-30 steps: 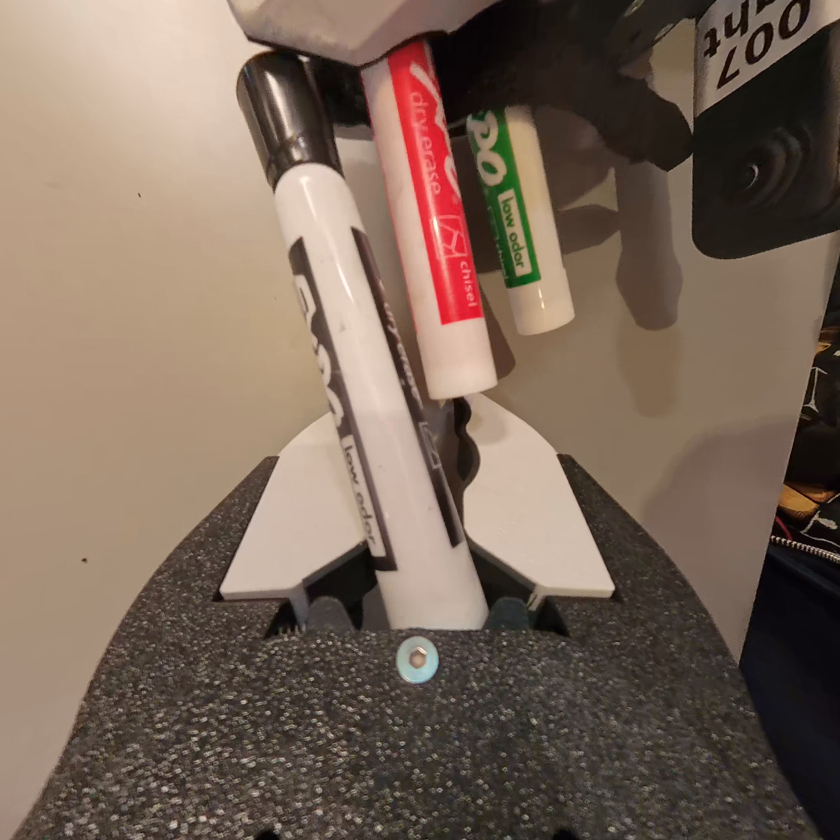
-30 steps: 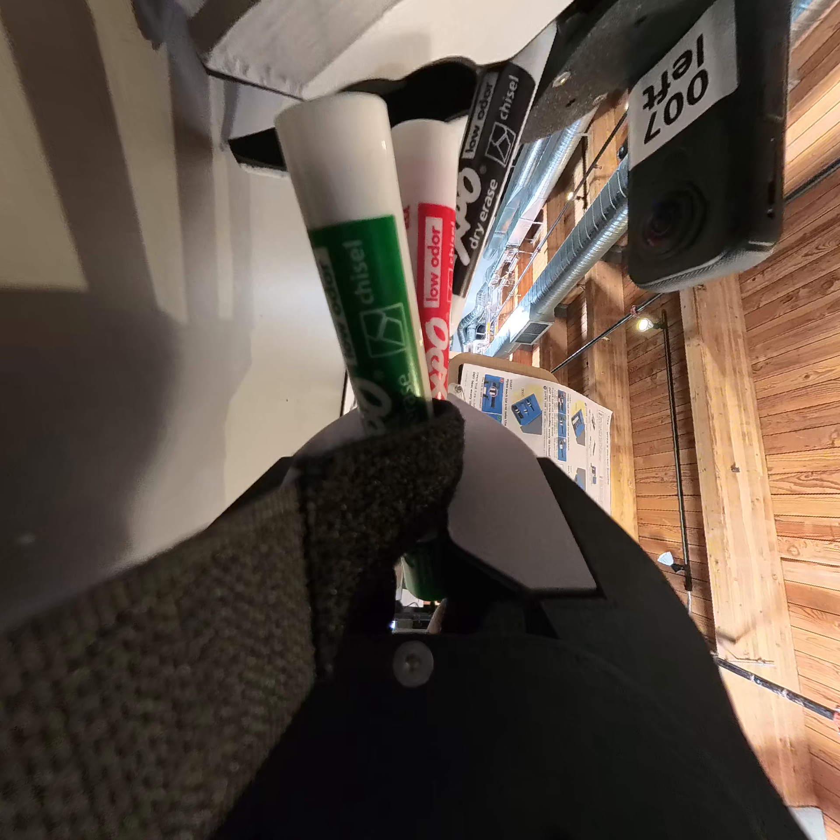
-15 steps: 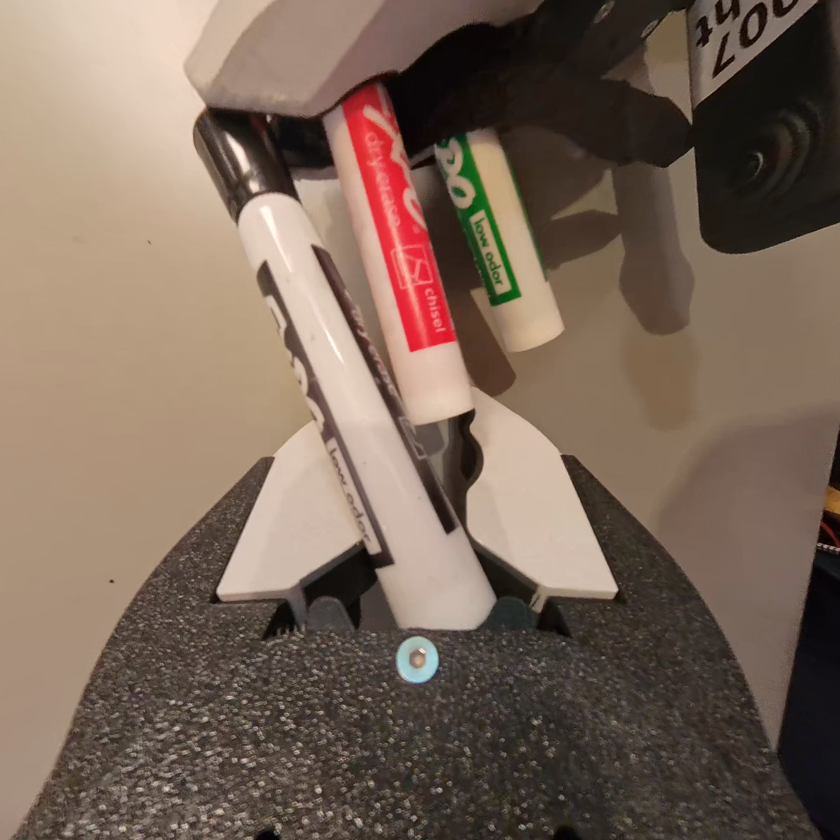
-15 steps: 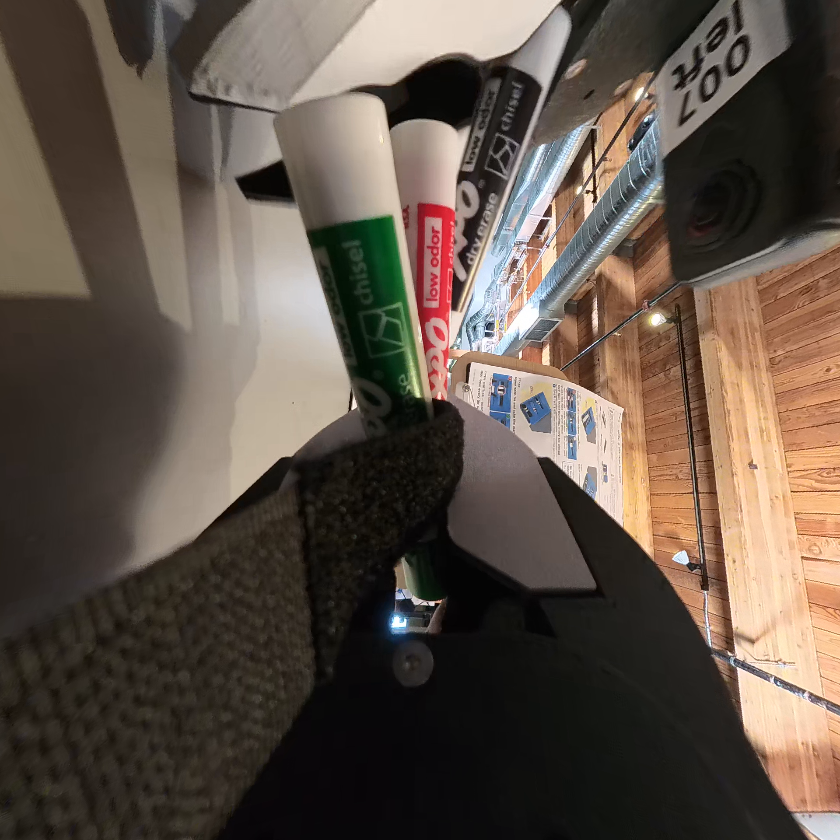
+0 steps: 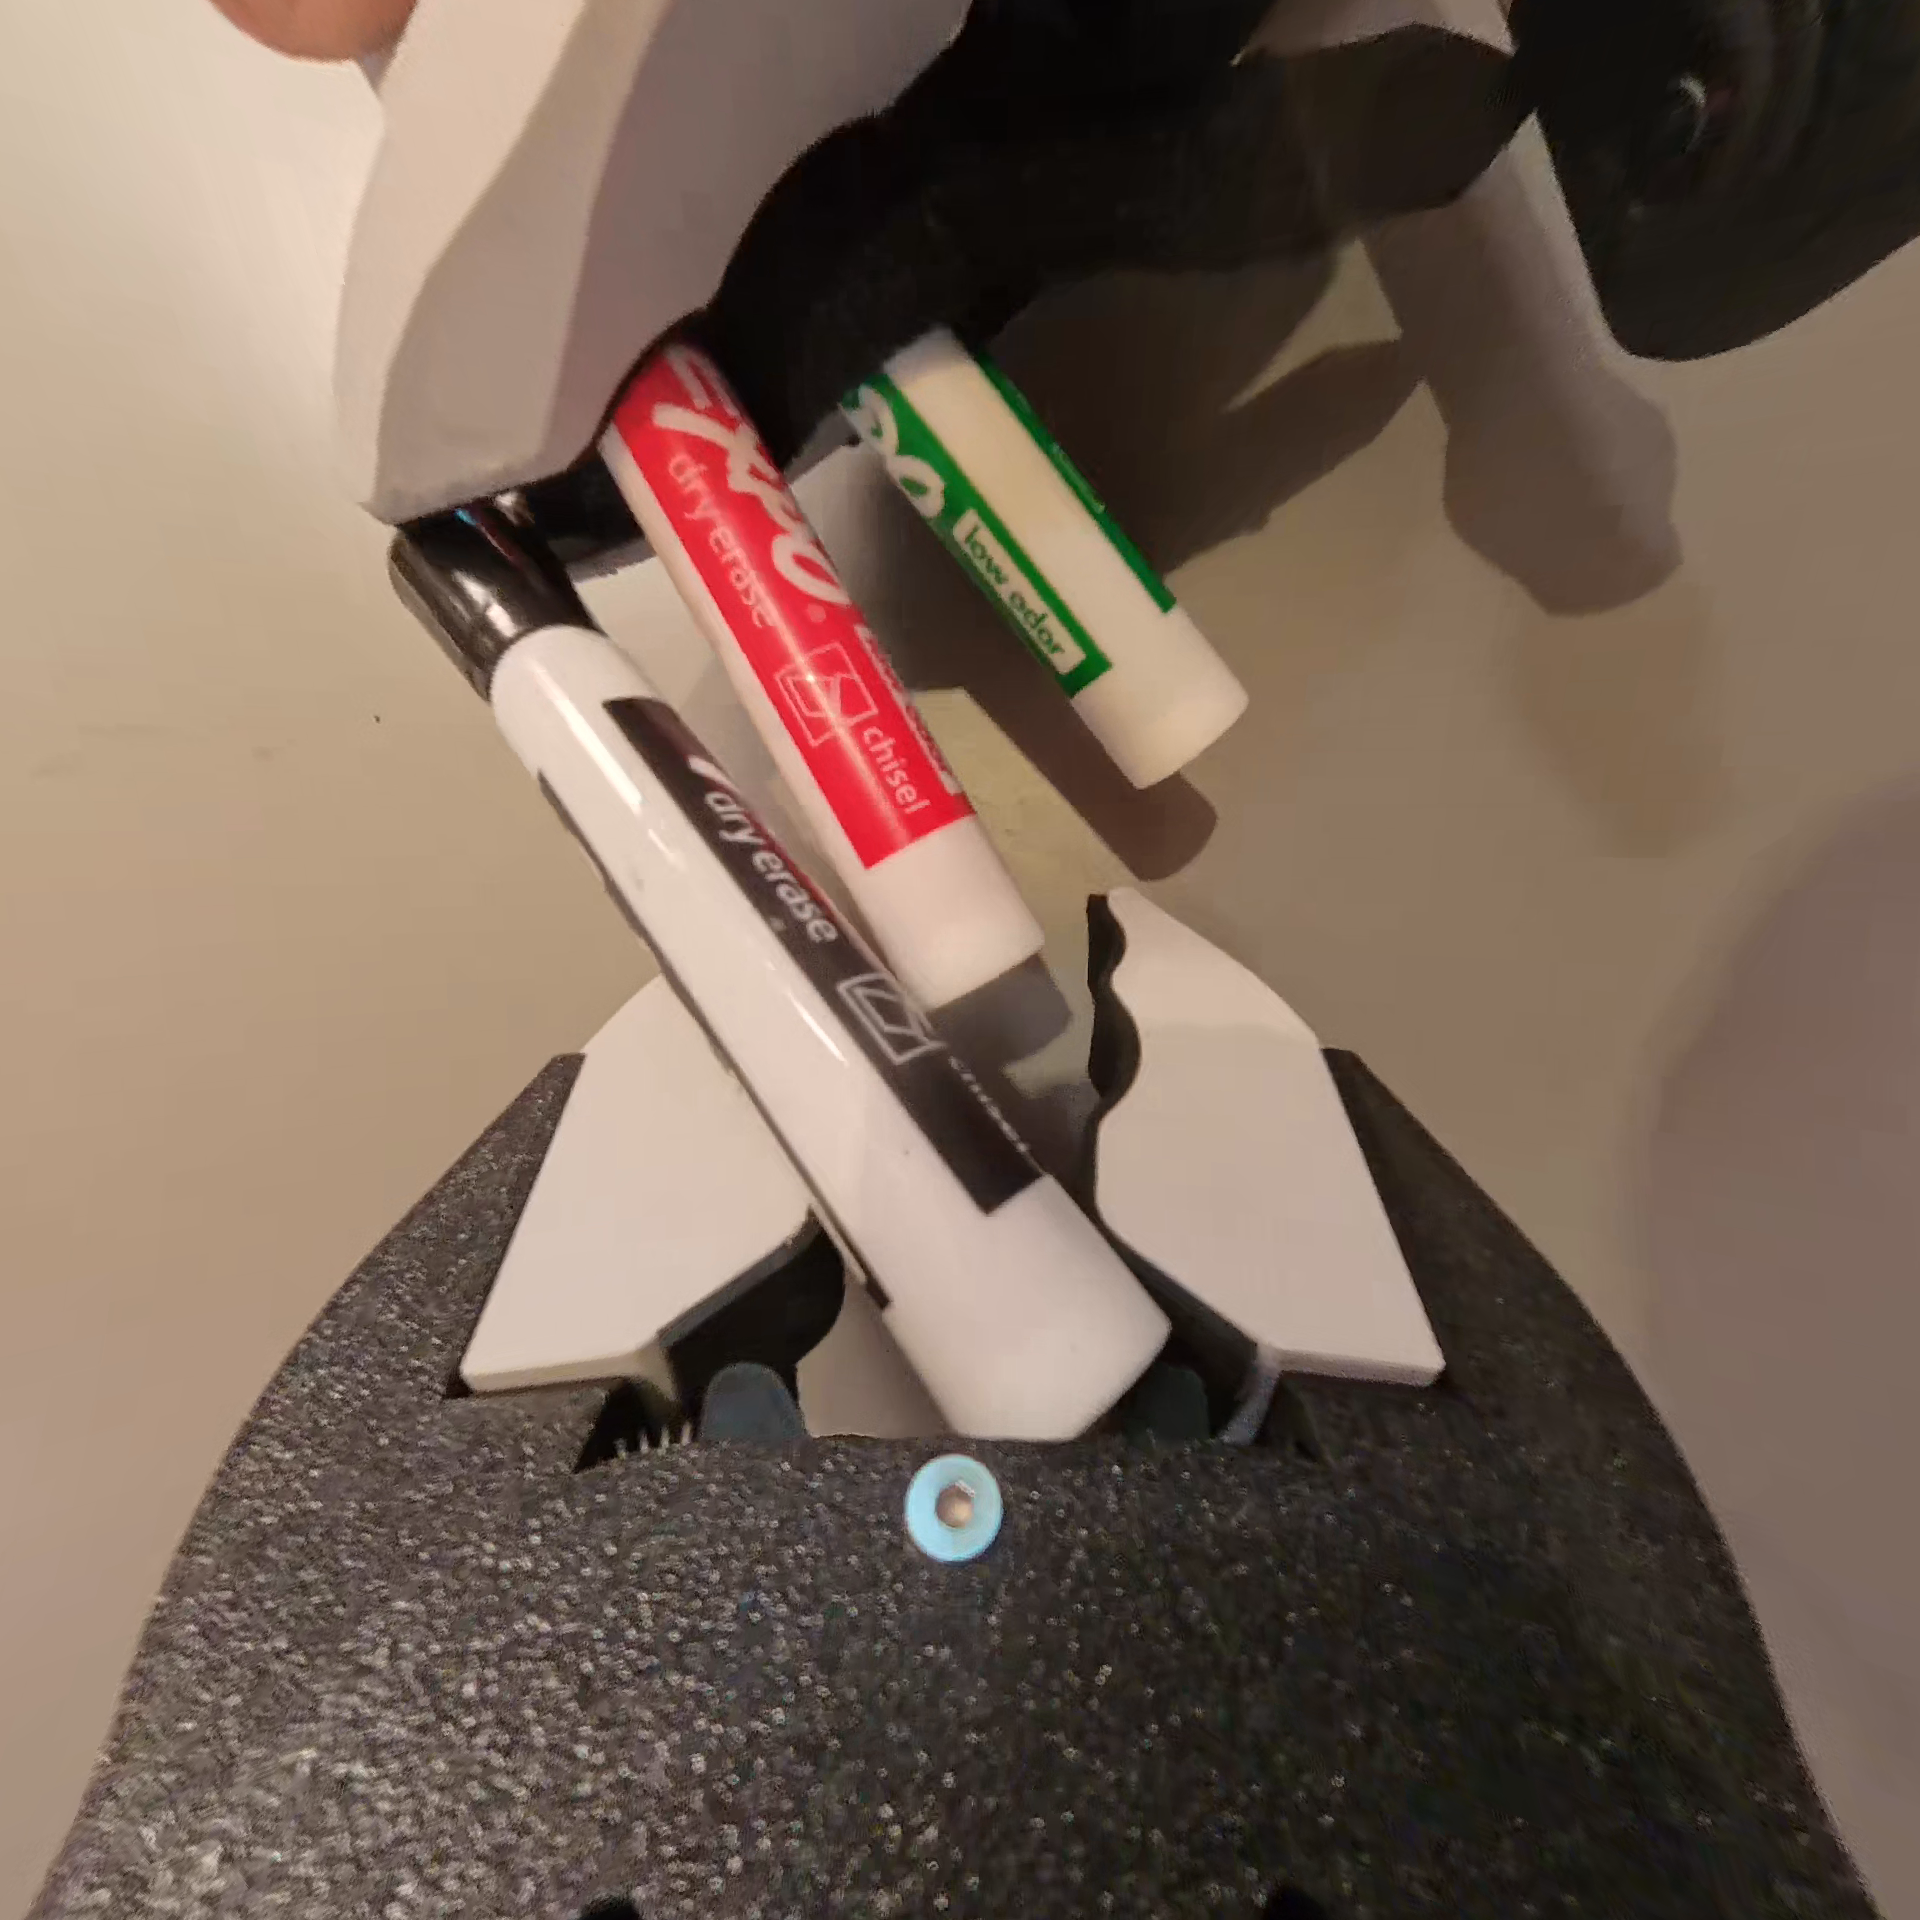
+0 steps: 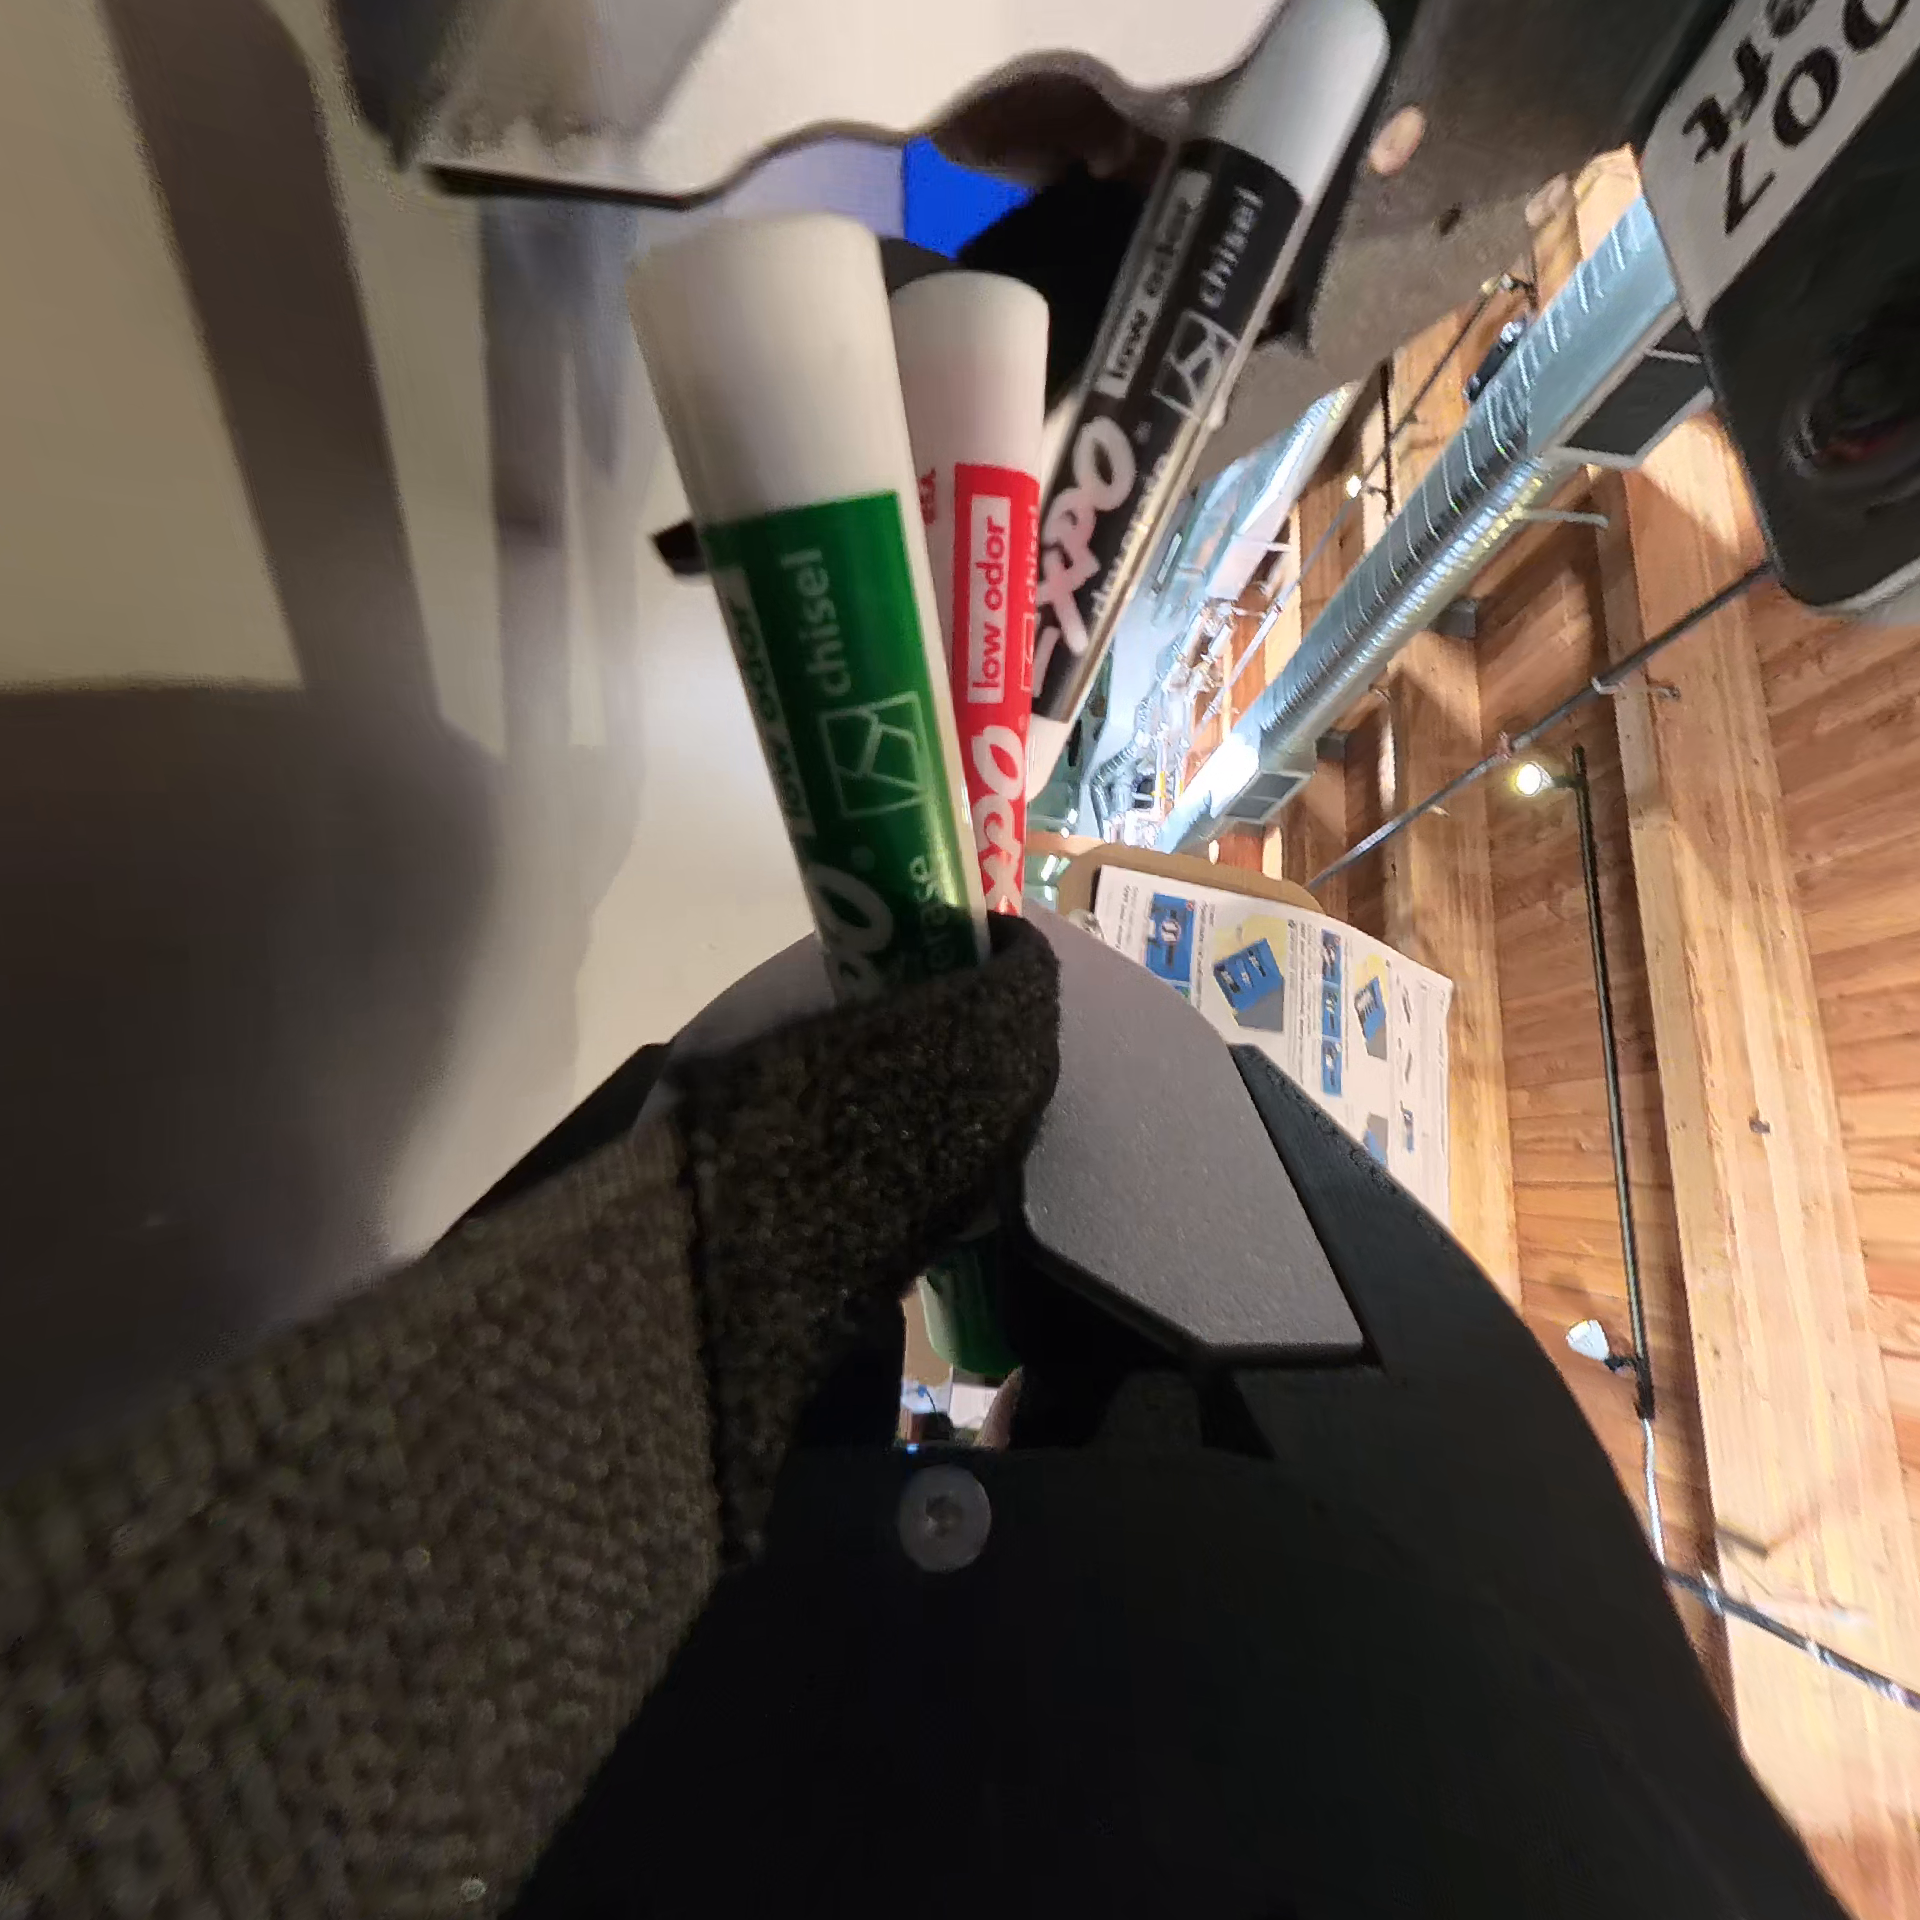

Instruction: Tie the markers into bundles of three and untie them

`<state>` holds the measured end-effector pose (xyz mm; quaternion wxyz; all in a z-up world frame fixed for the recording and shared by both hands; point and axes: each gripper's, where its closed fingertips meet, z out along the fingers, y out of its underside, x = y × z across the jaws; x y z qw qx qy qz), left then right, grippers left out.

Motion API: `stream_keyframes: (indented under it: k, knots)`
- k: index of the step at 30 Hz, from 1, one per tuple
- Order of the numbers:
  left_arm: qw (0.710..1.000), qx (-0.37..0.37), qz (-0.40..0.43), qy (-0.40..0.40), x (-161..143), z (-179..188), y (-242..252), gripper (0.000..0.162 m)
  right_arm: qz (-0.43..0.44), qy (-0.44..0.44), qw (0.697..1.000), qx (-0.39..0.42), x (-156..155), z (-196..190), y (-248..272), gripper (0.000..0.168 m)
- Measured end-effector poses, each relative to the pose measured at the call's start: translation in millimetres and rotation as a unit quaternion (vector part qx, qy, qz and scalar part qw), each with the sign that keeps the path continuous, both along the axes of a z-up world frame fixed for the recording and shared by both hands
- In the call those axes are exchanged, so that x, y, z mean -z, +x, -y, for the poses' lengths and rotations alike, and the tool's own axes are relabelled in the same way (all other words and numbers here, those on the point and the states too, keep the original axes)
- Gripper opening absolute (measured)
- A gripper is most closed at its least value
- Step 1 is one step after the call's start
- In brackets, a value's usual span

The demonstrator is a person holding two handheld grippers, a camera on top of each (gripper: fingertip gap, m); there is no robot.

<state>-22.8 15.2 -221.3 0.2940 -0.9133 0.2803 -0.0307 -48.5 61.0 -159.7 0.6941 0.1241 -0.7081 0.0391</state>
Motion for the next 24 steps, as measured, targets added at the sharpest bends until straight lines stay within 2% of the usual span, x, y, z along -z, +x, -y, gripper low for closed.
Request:
stream_keyframes:
  k: [4,10,13,20,24]
  knots:
    - [0.999,0.029,0.012,-0.011,1.5,7.9,4.8,0.051,0.02,0.012,1.0,-0.011,9.1,5.5,1.6,0.014]
    - [0.996,0.078,0.021,-0.041,3.6,27.9,11.2,0.065,0.024,0.021,0.999,-0.014,11.1,7.6,2.1,0.014]
    - [0.997,0.07,0.013,-0.041,3.3,28.2,6.0,0.069,0.026,0.023,0.999,-0.014,12.4,8.5,1.5,0.014]
    - [0.994,0.073,0.065,-0.048,1.9,32.6,9.2,0.072,0.026,0.023,0.999,-0.009,12.2,7.8,-0.6,0.014]
    - [0.993,0.051,0.103,-0.011,-12.9,22.4,7.4,0.078,0.023,0.02,1.0,0.007,10.1,3.5,-4.7,0.014]
